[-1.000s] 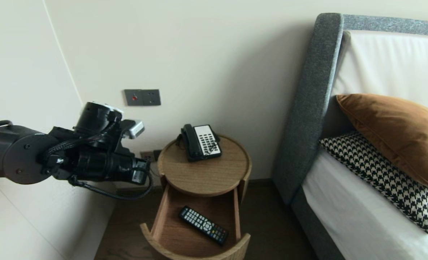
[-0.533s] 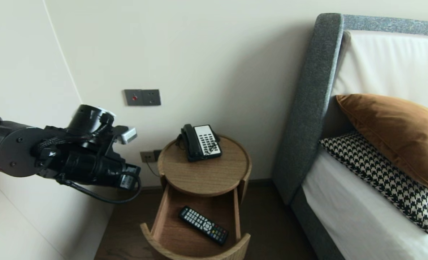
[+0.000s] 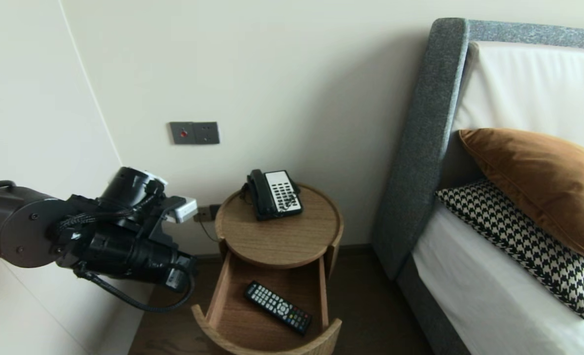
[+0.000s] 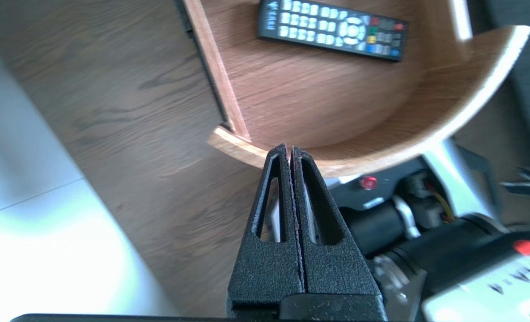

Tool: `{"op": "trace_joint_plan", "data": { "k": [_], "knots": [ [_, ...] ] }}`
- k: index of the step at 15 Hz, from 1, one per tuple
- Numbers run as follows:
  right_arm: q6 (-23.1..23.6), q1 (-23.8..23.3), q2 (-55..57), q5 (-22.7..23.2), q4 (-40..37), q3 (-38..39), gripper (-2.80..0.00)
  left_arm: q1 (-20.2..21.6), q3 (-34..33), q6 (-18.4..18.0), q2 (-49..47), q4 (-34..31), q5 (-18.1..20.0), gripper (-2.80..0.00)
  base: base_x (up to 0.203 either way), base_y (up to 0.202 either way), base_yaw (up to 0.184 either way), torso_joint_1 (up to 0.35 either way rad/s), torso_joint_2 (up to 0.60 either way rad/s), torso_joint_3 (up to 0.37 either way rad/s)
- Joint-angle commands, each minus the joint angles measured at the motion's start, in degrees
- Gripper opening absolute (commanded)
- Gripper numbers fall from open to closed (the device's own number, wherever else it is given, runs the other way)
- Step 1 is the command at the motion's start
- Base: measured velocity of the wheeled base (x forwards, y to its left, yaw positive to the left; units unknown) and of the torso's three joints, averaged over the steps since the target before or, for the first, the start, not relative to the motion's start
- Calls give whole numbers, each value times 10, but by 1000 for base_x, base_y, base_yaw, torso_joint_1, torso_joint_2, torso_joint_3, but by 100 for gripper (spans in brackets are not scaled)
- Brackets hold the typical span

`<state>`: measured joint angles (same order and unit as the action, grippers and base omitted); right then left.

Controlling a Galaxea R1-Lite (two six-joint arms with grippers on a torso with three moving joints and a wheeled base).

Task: Take the remote control out of the drawer one by one and place them on the table

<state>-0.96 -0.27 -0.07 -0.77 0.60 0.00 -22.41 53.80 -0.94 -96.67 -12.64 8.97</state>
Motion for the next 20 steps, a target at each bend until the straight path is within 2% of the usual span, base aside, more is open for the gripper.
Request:
{"op": "trace_joint_plan", "data": {
  "k": [1, 3, 6, 8, 10, 13, 14, 16, 19, 20],
  "knots": [
    [0, 0, -5, 0, 0, 3, -280, -1, -6, 0, 25, 0, 18, -280, 0, 0, 0, 0, 0, 0],
    [0, 0, -5, 0, 0, 3, -280, 3, -4, 11, 39, -23, 24, -280, 0, 0, 0, 0, 0, 0],
    [0, 0, -5, 0, 0, 3, -280, 3, 3, 45, 23, -35, 25, -280, 0, 0, 0, 0, 0, 0],
    [0, 0, -5, 0, 0, 3, -280, 6, 9, 39, 16, -33, 30, -280, 0, 0, 0, 0, 0, 0],
    [0, 0, -5, 0, 0, 3, -280, 27, 20, -8, 6, -34, 29, -280, 0, 0, 0, 0, 0, 0],
    [0, 0, -5, 0, 0, 3, -280, 55, 22, -113, -2, -34, 26, -280, 0, 0, 0, 0, 0, 0],
    [0, 0, -5, 0, 0, 3, -280, 58, 22, -133, -11, -34, 25, 0, 0, 0, 0, 0, 0, 0],
    [0, 0, -5, 0, 0, 3, -280, 58, 24, -175, -27, -33, 23, 0, 0, 0, 0, 0, 0, 0],
    [0, 0, -5, 0, 0, 3, -280, 48, 42, -304, -64, -33, 21, 0, 0, 0, 0, 0, 0, 0],
    [0, 0, -5, 0, 0, 3, -280, 39, 61, -321, -80, -33, 20, 0, 0, 0, 0, 0, 0, 0]
  ]
}}
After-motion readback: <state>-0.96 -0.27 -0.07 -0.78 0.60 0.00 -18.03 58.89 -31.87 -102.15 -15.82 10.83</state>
